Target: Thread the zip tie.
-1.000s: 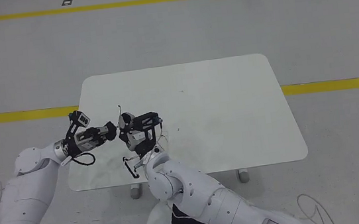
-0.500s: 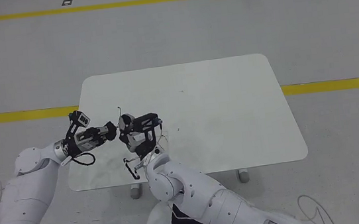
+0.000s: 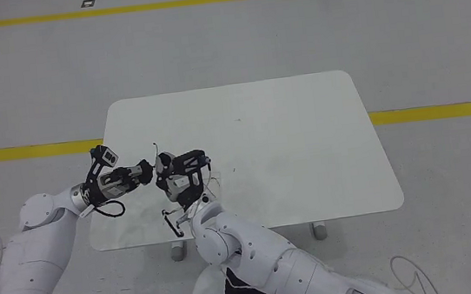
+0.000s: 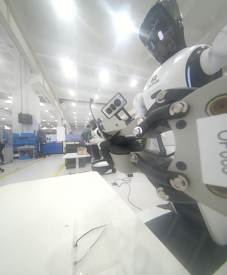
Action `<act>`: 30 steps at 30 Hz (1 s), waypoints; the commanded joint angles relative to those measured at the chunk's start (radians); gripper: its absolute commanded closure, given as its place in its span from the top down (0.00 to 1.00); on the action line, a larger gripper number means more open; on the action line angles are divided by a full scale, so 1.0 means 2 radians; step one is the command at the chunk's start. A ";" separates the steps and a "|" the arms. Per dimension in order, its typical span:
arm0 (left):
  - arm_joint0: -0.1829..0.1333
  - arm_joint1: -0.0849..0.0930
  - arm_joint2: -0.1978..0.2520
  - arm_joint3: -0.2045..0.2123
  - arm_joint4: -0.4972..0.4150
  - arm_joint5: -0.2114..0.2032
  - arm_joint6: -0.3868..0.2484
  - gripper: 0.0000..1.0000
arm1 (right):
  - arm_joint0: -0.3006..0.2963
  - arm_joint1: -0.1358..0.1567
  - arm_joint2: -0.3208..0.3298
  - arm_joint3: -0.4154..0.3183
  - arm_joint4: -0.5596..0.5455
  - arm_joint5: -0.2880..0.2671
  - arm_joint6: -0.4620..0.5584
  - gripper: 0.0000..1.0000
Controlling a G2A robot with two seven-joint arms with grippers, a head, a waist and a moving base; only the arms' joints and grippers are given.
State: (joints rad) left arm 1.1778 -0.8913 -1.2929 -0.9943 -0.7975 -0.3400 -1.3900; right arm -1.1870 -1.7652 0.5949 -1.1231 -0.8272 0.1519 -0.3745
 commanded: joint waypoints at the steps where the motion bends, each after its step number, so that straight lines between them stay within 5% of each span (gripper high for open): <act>1: 0.000 0.000 0.000 0.000 0.000 0.000 0.000 0.00 | 0.000 0.000 0.001 0.000 -0.001 0.001 0.000 0.00; 26: 0.000 0.000 0.000 0.000 0.000 0.000 0.000 0.00 | 0.000 0.000 -0.004 0.001 -0.005 -0.005 0.014 0.00; 27: 0.000 0.000 0.000 0.000 0.000 0.000 0.000 0.00 | 0.000 0.000 -0.004 0.001 -0.004 -0.004 0.013 0.07; 29: 0.000 0.000 0.000 0.000 0.000 0.000 0.000 0.00 | 0.000 0.000 -0.003 0.000 -0.003 -0.003 0.012 0.42; 30: 0.000 0.000 0.000 0.000 0.000 0.000 0.000 0.00 | 0.000 0.000 -0.003 -0.001 -0.003 -0.002 0.012 0.42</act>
State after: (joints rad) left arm 1.1778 -0.8913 -1.2929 -0.9943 -0.7975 -0.3400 -1.3900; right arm -1.1870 -1.7644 0.5878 -1.1226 -0.8329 0.1458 -0.3497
